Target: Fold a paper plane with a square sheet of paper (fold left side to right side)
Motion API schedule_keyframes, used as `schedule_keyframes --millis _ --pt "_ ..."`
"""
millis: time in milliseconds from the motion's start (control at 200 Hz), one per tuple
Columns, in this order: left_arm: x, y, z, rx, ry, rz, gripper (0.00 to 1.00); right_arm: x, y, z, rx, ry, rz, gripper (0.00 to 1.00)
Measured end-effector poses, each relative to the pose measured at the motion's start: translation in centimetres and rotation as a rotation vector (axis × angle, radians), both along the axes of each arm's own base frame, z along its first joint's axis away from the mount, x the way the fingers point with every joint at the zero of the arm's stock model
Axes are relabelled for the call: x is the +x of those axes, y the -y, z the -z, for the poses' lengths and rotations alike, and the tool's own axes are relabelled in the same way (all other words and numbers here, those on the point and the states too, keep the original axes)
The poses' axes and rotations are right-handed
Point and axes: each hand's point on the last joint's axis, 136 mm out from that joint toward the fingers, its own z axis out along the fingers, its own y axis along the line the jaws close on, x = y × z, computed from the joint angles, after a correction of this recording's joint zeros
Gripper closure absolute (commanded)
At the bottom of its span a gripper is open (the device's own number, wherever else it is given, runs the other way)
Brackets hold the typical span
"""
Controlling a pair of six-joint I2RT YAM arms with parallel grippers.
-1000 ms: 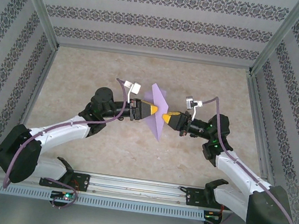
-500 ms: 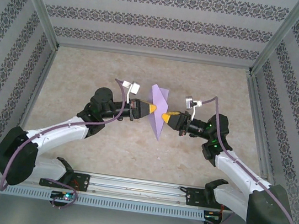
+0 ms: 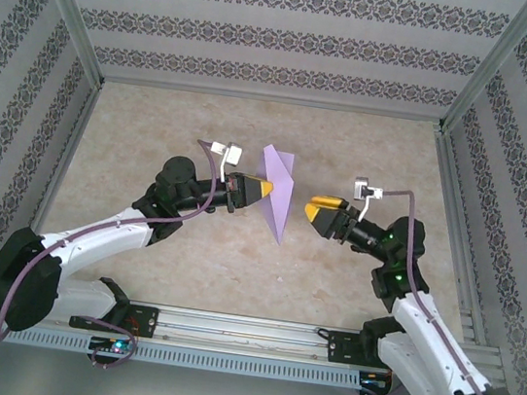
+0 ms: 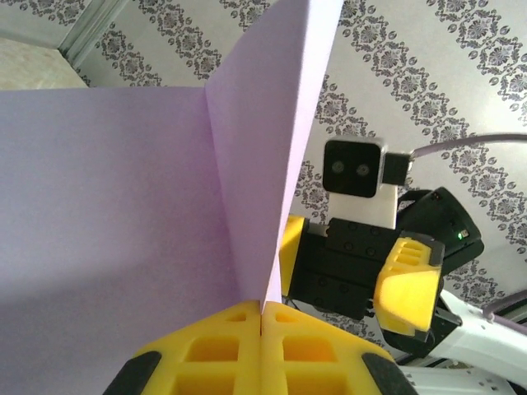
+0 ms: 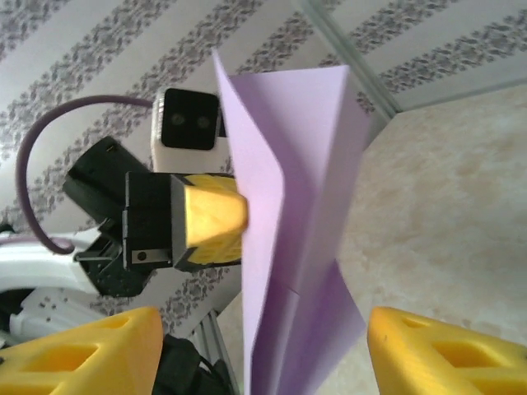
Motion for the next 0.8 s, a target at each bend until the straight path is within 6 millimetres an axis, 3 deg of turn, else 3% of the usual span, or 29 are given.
schedule_keyframes --millis 160,350,500,615,799 --pt "0.1 0.0 0.0 0.000 0.000 -0.005 1.00 -0.6 -0.2 3.4 -0.022 -0.111 -0.002 0.11" --pt "-0.4 0.4 0.0 -0.001 0.001 0.010 1.00 -1.8 -2.7 5.1 -0.044 -0.177 -0.083 0.09" --pt "-0.7 0.7 -0.1 -0.004 0.005 0.021 1.00 -1.9 -4.5 5.7 -0.063 -0.207 -0.124 0.18" --pt "-0.8 0.9 -0.1 -0.009 0.010 0.027 1.00 -1.2 -5.0 4.4 -0.051 -0.178 -0.118 0.24" --pt "-0.6 1.1 0.1 -0.012 0.002 0.028 1.00 -0.5 -5.0 2.3 -0.030 -0.110 -0.095 0.43"
